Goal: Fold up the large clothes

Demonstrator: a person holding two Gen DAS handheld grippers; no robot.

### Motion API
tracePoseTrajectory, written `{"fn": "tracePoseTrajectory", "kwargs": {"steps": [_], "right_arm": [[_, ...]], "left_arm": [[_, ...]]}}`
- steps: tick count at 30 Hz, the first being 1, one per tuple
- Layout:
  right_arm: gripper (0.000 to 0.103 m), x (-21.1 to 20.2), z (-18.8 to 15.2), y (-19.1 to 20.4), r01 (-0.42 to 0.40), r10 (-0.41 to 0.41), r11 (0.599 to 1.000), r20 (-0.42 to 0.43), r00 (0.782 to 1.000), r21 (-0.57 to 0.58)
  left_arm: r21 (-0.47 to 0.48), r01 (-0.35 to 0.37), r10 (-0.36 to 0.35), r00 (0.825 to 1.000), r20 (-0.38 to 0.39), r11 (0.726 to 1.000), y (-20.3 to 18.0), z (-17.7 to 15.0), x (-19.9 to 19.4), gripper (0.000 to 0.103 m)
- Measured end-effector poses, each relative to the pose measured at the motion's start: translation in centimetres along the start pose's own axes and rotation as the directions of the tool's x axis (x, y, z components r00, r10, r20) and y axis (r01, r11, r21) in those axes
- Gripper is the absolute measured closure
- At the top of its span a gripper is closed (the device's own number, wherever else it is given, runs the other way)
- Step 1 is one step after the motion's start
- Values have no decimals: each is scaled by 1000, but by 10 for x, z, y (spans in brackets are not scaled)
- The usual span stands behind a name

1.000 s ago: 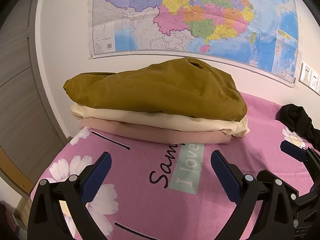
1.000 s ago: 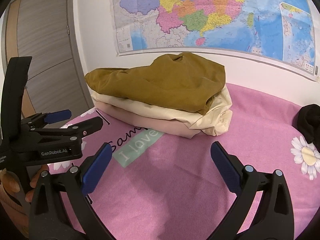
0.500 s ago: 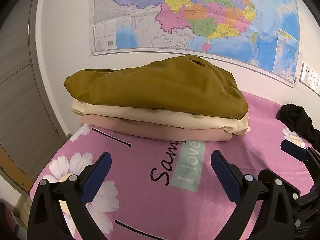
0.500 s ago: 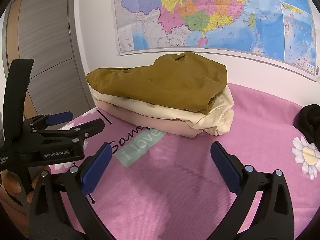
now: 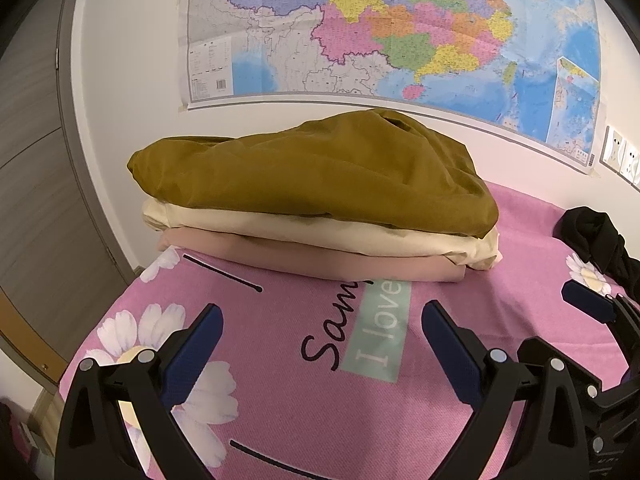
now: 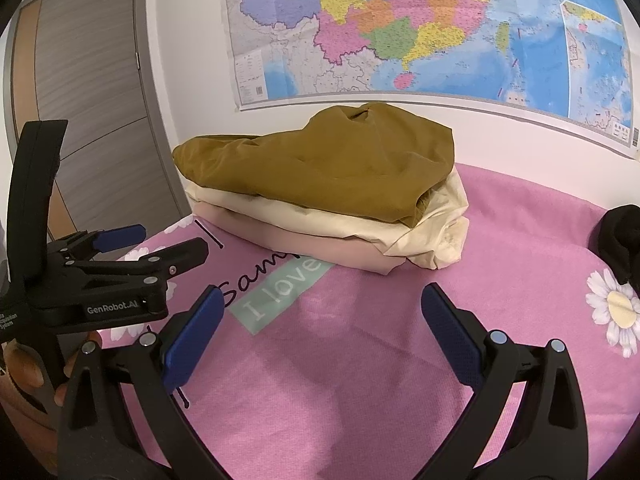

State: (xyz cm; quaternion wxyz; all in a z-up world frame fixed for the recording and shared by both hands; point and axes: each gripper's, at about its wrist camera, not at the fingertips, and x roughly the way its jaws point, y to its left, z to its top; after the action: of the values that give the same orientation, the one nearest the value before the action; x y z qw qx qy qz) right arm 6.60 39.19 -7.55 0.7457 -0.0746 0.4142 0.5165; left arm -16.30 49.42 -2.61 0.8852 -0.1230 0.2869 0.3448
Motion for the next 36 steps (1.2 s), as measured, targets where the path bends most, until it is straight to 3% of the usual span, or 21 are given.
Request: {"fn": "tracePoseTrajectory", "kwargs": {"steps": [36], "right_arm": [[6,4,0,0,2,-1,1000,-6,1000,8]], "left_arm": [[2,-1,1,1000,-1,1000,-4,1,4,7]]}}
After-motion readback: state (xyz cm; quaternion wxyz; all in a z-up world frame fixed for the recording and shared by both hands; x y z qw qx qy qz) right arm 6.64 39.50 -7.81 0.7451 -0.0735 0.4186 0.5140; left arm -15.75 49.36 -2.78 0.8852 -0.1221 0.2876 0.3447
